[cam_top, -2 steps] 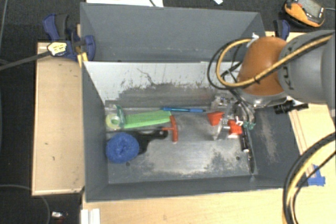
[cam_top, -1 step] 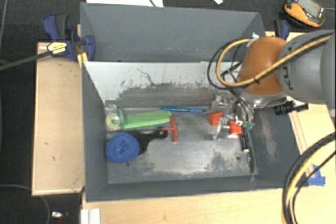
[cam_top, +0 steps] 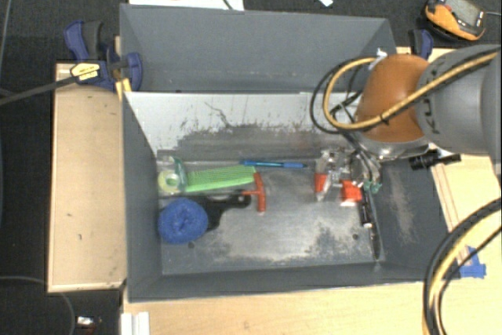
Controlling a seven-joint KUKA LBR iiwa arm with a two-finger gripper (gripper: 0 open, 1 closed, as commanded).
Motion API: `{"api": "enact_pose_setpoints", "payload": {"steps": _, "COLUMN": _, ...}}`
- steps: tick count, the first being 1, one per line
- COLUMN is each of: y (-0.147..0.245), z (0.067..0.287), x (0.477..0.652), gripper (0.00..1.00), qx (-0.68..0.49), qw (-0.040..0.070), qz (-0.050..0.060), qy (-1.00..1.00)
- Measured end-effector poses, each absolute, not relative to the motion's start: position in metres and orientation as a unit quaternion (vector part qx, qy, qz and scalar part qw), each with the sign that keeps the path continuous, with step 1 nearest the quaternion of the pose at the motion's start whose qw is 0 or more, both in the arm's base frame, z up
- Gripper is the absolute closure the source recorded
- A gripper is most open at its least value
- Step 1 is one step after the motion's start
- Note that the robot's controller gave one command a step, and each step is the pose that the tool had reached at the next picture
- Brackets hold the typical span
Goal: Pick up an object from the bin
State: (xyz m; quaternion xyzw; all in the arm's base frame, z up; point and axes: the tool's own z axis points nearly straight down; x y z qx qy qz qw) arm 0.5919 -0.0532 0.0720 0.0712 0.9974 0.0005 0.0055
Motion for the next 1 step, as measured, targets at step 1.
{"api": "enact_pose_setpoints", "payload": {"steps": 1, "y": -0.0532, "z": 0.072, "x": 0.5919, "gripper": 1.0, "qx": 0.071, "qw": 0.006, "qz": 0.0, "qy": 0.997}}
